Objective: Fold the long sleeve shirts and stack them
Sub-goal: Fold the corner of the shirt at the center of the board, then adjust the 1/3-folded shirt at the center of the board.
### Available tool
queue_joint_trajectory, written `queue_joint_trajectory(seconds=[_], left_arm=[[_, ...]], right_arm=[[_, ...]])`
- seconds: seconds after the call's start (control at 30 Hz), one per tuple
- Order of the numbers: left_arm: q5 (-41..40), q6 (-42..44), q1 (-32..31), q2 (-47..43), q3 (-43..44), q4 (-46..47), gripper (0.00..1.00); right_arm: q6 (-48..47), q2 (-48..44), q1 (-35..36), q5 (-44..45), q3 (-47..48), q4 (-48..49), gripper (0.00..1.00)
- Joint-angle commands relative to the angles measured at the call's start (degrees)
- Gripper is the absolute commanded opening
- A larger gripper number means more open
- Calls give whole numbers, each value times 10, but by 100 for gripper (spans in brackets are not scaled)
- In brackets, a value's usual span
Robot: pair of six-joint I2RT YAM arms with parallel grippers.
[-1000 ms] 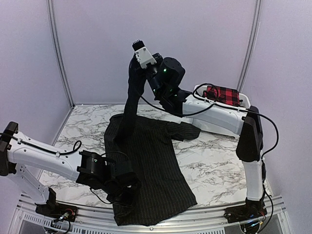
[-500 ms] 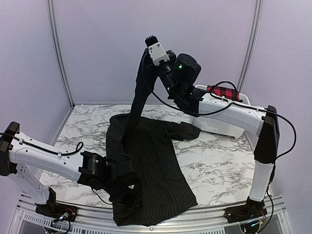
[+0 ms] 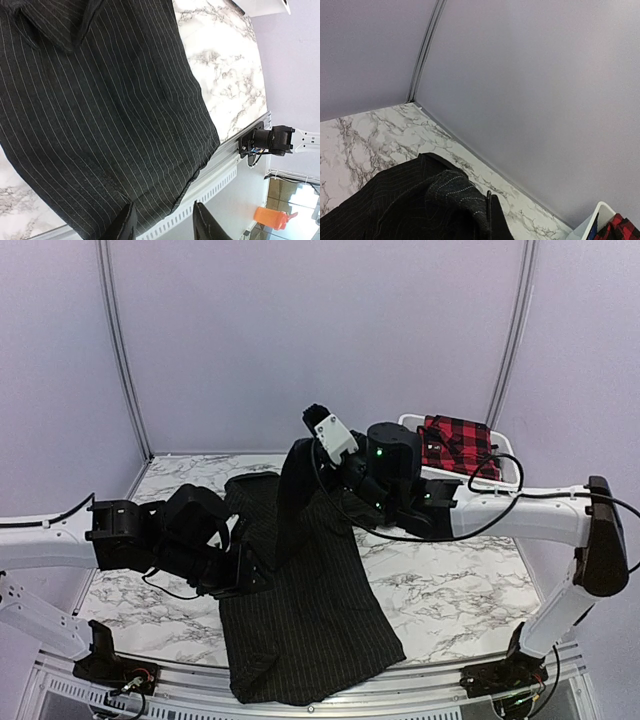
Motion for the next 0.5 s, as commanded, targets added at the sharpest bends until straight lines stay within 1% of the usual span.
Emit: queue_joint_trajectory(seconds=[0.0,0.07,0.13,0.2,0.27,0.33,0.37,0.47], left_arm=[[32,41,14,8,-10,-1,38],[41,41,14,14,-20,0,37],[21,41,17,6,-30,-1,36],[3,45,41,-3,-37,-6,37],[-29,60,87,-5,-32,-14,36],[-68,85,144,6,-15,-16,38],[-84,101,184,19,1,-16,38],[-156,146,255,81,58,-8,38]], right_arm=[[90,-49,18,-10,-35,-68,0],[106,-63,20,-4,-50,-101,0],[121,-78,20,-2,-67,-122,0],[140,-92,20,1,-82,-147,0],[171,-104,21,-11,-96,-176,0],[194,-115,28,-31,-115,-190,0],[203,-120,34,-35,-126,-193,0],[230,-120,48,-37,-145,-200,0]])
